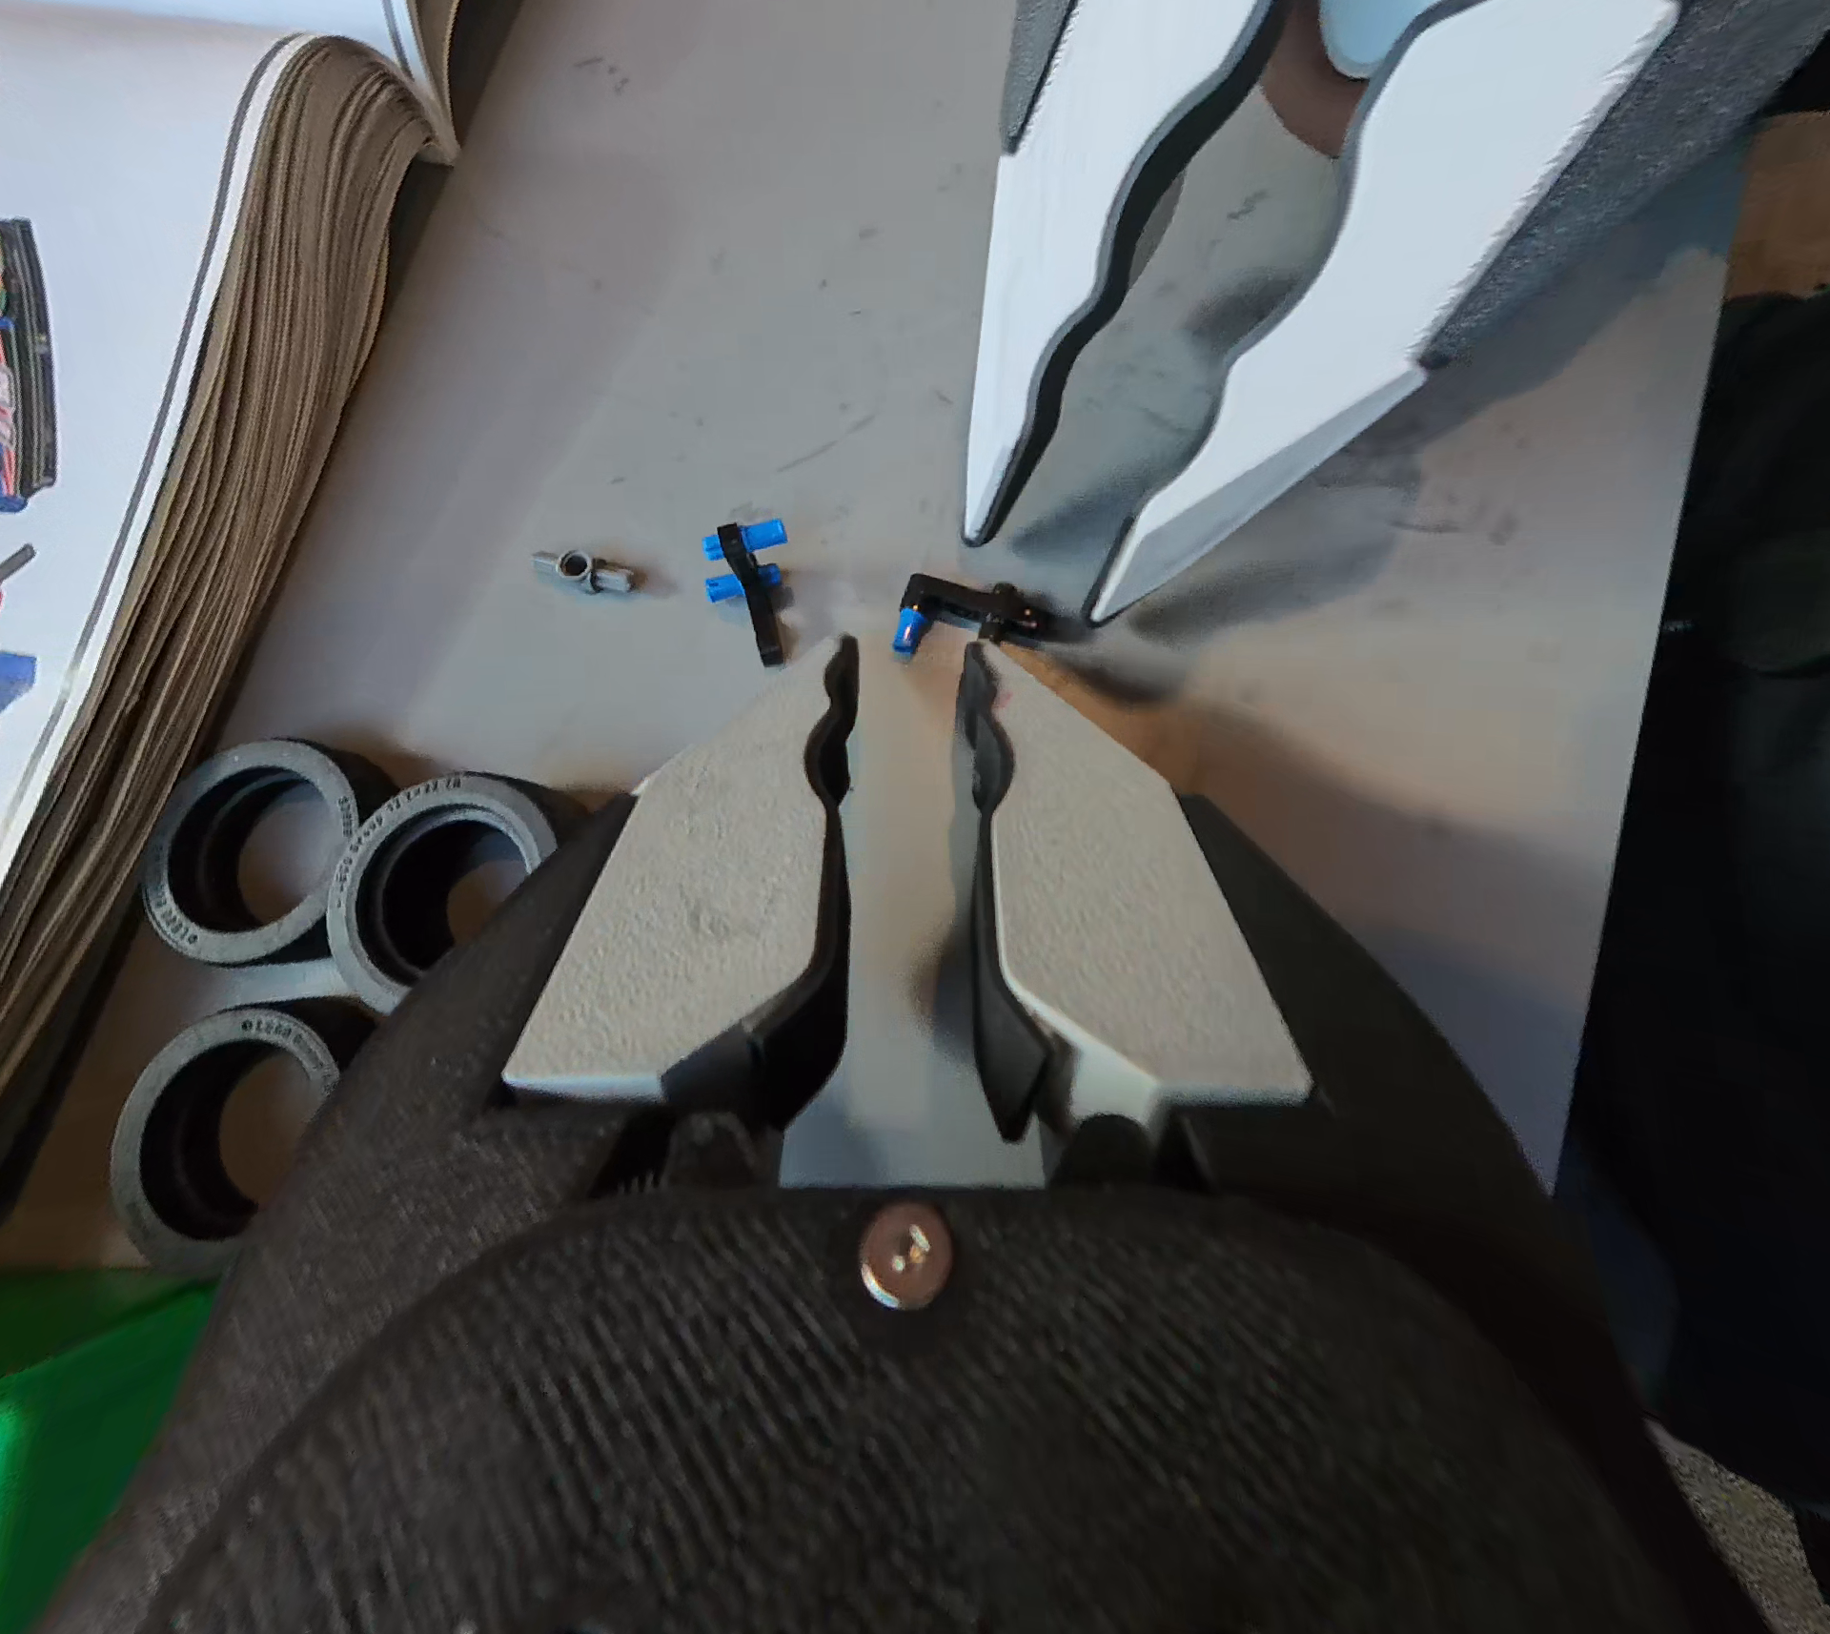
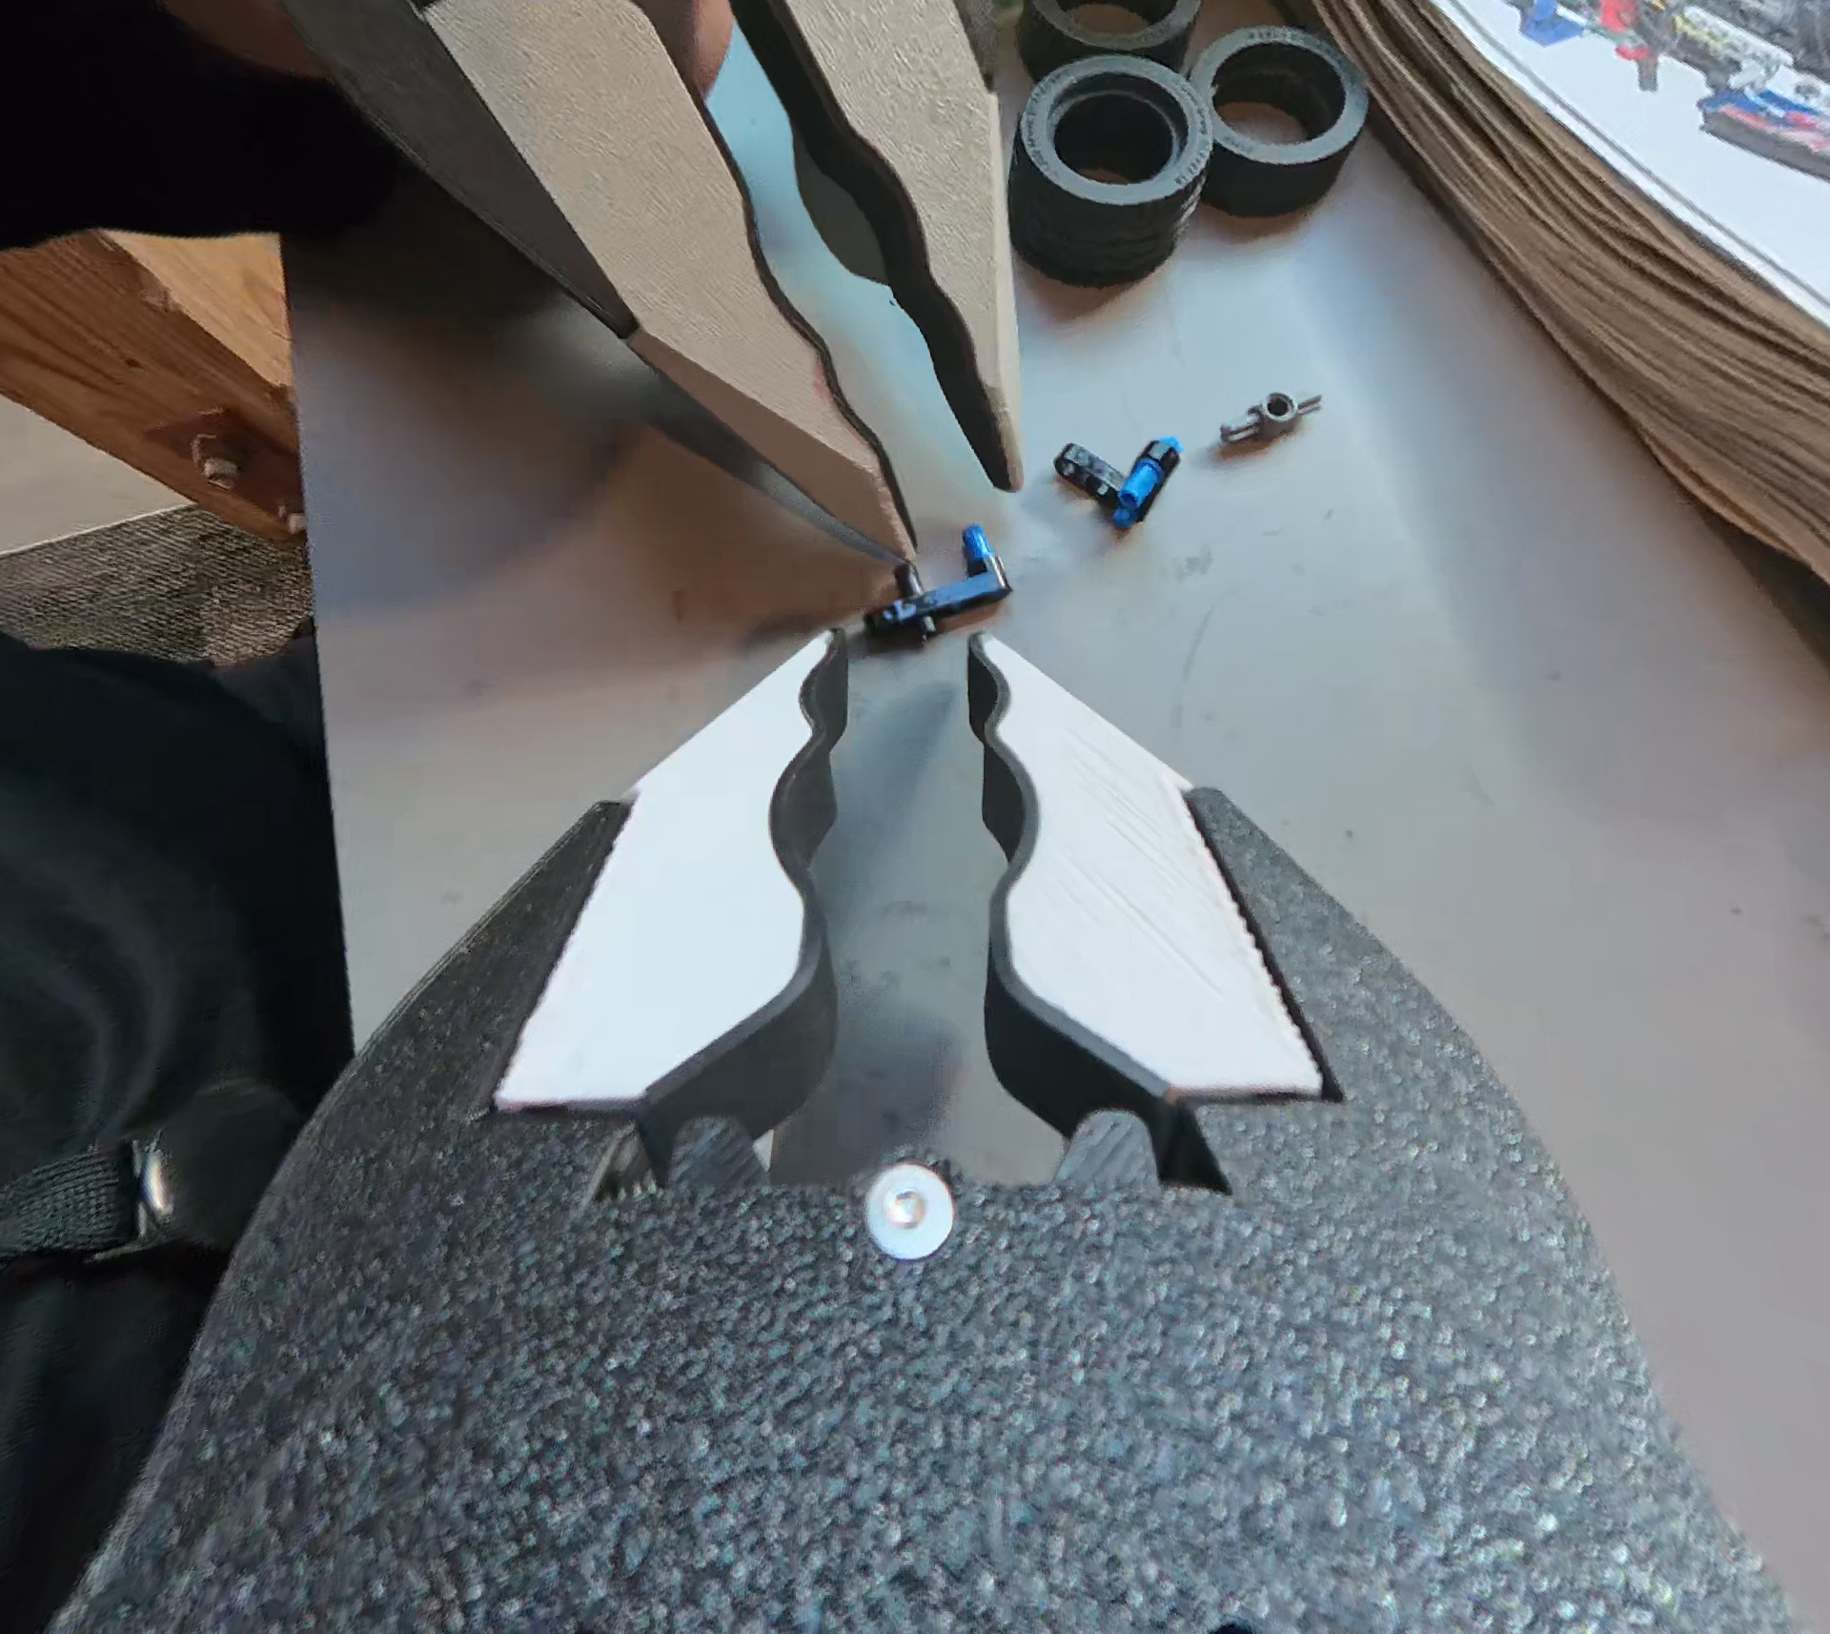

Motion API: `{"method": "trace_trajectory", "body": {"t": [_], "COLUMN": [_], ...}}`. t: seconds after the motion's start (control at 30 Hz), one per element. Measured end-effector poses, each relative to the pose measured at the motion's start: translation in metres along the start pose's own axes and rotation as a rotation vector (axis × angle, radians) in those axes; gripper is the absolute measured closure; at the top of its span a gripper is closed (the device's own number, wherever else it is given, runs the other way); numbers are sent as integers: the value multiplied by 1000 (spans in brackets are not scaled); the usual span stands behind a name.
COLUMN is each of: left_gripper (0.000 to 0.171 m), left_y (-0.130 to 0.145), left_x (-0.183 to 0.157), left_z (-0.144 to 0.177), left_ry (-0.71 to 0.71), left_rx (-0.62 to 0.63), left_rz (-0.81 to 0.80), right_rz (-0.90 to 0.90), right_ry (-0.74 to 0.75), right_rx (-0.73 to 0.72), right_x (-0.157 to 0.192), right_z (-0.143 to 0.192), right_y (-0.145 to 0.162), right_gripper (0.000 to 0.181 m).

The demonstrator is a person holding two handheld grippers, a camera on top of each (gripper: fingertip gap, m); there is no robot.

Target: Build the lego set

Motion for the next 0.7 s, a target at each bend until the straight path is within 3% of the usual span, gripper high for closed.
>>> {"method": "trace_trajectory", "body": {"t": [0.3, 0.37, 0.47, 0.7], "left_gripper": [159, 169, 169, 168], "left_y": [-4, -4, -3, -9], "left_x": [-2, -1, 0, -7], "left_z": [-11, -11, -12, -17], "left_ry": [81, 57, 60, 76], "left_rx": [34, 23, 1, -29], "left_rz": [14, 51, 133, 182], "right_rz": [-46, -67, -79, -71], "right_ry": [-2, 10, 20, 33], "right_rx": [30, 33, 32, -78], "right_x": [-1, -3, -5, -9], "right_z": [0, 0, 1, 18], "right_y": [3, 4, 4, -6], "right_gripper": [161, 167, 168, 175]}}
Point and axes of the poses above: each gripper's, where its closed fingertips meet, z back along the fingers, y out of its underside, x = y × z across the jaws, the point moved 10 cm from there along z, back along the fingers, and after that the axes turned 6 degrees about y, right-handed, at the moved point
